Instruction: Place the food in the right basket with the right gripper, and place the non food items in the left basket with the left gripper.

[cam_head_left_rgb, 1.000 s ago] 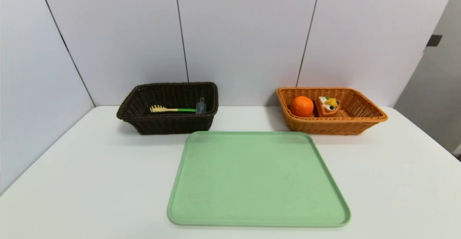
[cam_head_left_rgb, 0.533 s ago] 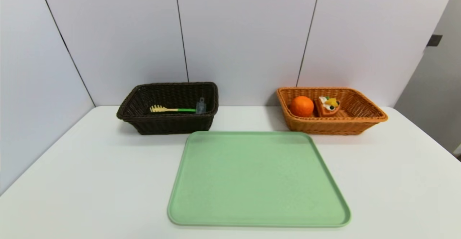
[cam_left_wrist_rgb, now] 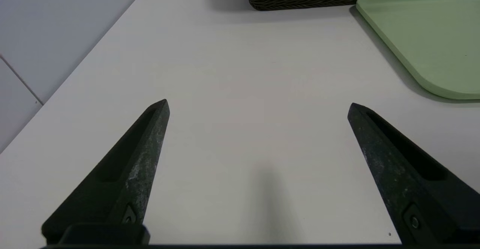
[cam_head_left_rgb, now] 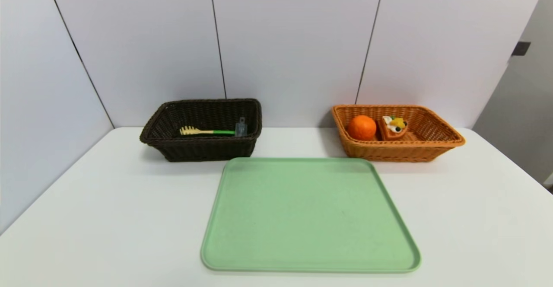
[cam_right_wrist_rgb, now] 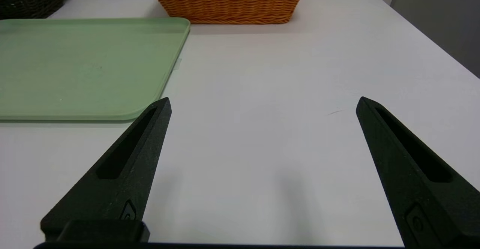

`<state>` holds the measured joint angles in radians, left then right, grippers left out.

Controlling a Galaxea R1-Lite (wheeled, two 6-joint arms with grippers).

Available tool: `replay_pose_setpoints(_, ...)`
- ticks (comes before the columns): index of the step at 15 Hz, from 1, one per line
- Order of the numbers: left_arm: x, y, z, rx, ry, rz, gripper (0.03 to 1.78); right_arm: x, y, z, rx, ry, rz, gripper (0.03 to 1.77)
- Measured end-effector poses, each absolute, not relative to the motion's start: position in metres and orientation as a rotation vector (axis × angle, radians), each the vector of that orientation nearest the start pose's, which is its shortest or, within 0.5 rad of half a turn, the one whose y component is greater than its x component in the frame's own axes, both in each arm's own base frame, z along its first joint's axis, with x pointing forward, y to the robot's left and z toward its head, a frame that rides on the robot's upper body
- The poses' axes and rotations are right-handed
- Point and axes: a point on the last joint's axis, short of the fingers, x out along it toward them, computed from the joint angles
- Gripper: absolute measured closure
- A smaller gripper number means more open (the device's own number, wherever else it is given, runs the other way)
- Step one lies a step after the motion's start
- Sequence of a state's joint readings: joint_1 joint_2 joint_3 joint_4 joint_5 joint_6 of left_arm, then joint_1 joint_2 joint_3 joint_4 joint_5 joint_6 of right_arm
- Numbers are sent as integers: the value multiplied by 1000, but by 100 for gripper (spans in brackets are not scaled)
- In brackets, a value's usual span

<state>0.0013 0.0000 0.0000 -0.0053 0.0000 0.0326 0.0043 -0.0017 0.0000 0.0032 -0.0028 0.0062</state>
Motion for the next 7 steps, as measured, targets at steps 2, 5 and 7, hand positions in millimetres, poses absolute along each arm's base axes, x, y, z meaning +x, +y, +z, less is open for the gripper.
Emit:
replay_pose_setpoints(2,-23,0,76,31,-5,3,12,-23,0,75,9,1,1,10)
replay_pose_setpoints(5,-23,0,76,20,-5,3,12,-23,0,75,3,0,2,10)
replay_pose_setpoints(7,-23,0,76,7,-5,4,12,-23,0,75,9,1,1,10)
